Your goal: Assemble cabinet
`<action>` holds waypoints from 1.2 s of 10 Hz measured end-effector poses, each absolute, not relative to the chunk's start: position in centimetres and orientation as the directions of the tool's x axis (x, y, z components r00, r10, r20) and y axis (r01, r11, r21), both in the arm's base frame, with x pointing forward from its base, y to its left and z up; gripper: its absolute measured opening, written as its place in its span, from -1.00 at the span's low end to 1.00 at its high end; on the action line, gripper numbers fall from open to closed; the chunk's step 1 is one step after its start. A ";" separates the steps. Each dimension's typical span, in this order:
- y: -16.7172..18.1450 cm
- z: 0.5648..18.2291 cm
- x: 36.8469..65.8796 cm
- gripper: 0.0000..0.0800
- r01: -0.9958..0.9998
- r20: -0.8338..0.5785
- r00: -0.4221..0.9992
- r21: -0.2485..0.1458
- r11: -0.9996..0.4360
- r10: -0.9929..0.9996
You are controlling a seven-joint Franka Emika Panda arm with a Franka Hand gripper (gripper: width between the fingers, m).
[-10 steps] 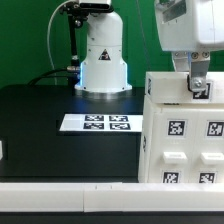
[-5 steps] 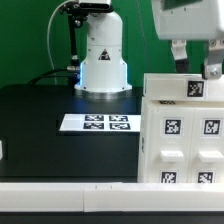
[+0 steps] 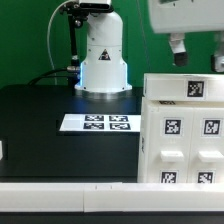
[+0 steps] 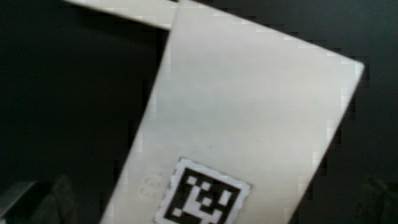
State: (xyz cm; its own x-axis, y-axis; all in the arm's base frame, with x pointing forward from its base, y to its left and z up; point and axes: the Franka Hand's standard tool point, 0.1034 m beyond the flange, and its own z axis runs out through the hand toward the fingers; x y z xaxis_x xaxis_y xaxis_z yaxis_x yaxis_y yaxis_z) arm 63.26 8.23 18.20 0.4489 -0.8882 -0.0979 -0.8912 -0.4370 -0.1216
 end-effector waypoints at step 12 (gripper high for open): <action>7.6 18.9 64.2 0.99 0.329 0.073 0.943 -0.080 -0.941 0.324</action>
Offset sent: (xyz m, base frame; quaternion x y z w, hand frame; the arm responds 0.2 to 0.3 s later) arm 0.0000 0.0000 0.0000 0.0000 0.0000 -0.1938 0.9810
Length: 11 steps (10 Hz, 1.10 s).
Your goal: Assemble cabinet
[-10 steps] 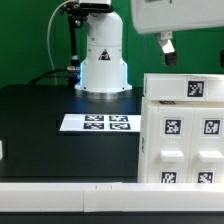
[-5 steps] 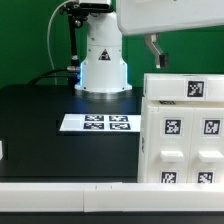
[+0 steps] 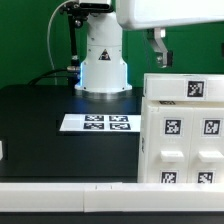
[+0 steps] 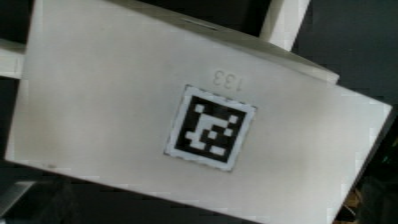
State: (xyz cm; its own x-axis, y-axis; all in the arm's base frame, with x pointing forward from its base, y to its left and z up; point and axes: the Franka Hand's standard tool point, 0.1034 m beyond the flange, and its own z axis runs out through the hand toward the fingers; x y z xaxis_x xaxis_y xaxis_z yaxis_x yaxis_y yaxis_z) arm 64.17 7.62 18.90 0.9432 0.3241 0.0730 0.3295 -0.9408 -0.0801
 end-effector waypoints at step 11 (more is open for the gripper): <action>7.1 16.5 63.7 0.99 0.956 -0.009 0.290 0.042 -0.289 0.957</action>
Offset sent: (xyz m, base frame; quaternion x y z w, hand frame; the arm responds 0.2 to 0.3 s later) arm 0.0038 0.0147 -0.0008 -0.0367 -0.0392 -0.4871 0.8717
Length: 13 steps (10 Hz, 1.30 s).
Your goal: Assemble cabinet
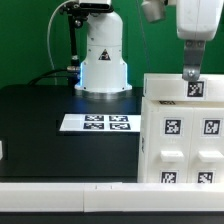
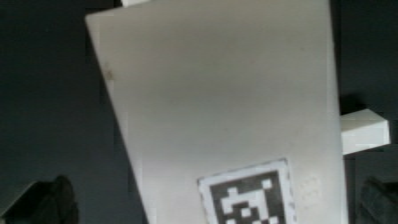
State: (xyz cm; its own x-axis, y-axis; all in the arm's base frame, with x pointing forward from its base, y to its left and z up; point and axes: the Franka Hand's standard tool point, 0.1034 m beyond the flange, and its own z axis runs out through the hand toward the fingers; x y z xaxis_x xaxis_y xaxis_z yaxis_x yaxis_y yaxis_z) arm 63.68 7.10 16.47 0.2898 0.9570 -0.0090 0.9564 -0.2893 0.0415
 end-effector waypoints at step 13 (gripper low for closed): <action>7.9 14.8 63.3 0.34 0.234 0.073 0.969 0.032 -0.972 0.236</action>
Offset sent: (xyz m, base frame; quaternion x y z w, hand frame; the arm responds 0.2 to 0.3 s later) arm 0.0000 0.0000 0.0000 0.0000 0.0000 0.0650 0.9979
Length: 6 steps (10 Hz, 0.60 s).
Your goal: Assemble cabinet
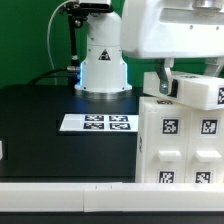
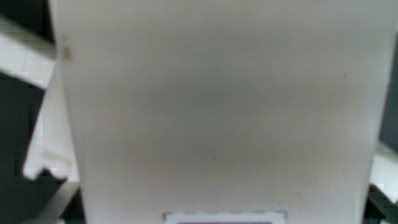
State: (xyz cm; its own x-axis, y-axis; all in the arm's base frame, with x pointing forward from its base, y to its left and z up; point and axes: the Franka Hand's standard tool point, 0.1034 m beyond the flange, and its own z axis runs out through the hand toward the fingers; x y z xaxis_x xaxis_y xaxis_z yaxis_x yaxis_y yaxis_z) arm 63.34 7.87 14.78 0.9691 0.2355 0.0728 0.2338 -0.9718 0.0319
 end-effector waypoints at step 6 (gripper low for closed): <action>8.0 14.7 63.3 0.34 -0.300 0.092 0.950 -0.012 -0.954 -0.300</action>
Offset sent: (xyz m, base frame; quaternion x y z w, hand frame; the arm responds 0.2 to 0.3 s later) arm 0.0000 0.0000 0.0000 0.0000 0.0000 0.1938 0.9810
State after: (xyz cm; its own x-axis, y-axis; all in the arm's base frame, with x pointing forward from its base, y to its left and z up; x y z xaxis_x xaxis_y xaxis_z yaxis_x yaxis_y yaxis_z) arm 63.26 7.96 14.75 0.9496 -0.2997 0.0922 -0.2999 -0.9539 -0.0119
